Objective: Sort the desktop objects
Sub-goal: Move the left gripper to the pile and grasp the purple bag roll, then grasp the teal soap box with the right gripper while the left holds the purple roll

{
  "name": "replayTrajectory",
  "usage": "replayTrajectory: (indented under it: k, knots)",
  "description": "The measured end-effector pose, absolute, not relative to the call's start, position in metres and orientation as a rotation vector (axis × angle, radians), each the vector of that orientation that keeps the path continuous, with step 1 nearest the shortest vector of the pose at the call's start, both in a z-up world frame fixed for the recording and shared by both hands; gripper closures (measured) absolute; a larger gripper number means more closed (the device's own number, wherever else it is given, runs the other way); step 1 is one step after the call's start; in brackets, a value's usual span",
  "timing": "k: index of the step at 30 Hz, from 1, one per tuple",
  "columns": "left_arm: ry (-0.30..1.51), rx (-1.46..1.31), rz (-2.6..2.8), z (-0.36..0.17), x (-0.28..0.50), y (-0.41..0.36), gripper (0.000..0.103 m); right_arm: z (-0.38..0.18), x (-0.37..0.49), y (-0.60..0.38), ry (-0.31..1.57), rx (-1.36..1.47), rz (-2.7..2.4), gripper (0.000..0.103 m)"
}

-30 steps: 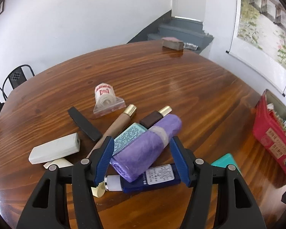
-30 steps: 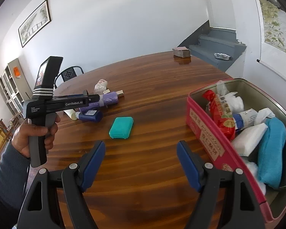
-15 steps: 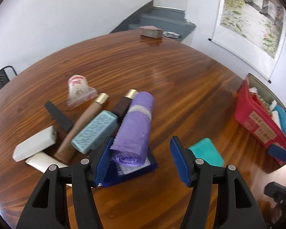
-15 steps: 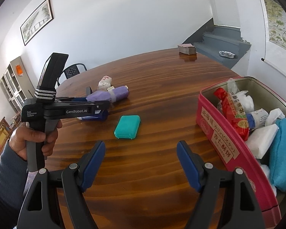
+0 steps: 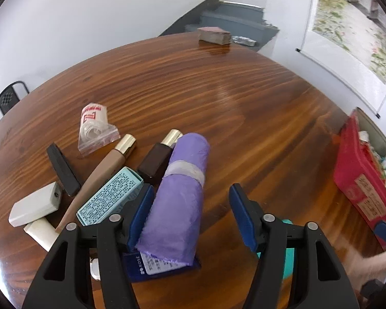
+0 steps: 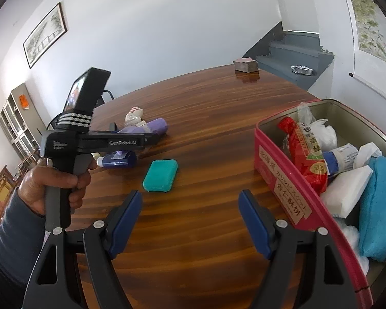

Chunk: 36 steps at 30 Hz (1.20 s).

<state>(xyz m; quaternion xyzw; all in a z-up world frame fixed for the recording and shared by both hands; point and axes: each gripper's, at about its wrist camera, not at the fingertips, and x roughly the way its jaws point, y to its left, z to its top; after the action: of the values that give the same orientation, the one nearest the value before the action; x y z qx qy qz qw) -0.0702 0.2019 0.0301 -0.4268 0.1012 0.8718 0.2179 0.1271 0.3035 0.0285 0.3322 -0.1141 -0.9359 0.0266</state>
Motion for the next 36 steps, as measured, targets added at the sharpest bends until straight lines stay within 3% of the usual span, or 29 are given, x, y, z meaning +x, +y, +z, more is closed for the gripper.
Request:
replayTrajectory:
  k: [1, 2, 9, 25, 30, 36]
  knots:
    - [0.282, -1.190, 2.422, 0.029, -0.071, 0.201, 0.067, 0.028, 0.127, 0.304, -0.352, 1.029, -2.890, 0.023]
    - [0.259, -1.196, 2.414, 0.029, -0.072, 0.200, 0.069, 0.028, 0.126, 0.304, -0.349, 1.033, -2.889, 0.023]
    - [0.179, -1.129, 2.484, 0.052, -0.064, 0.184, 0.069, 0.023, 0.108, 0.288, -0.332, 1.104, -2.803, 0.023]
    - [0.019, -1.022, 2.528, 0.097, -0.055, 0.157, 0.069, 0.008, 0.034, 0.243, -0.084, 1.294, -2.820, 0.023]
    - [-0.010, -1.004, 2.531, 0.104, -0.055, 0.152, 0.069, -0.004, 0.020, 0.240, -0.046, 1.385, -2.812, 0.035]
    - [-0.034, -0.997, 2.535, 0.108, -0.054, 0.148, 0.069, -0.005, 0.019, 0.234, 0.026, 1.384, -2.841, 0.042]
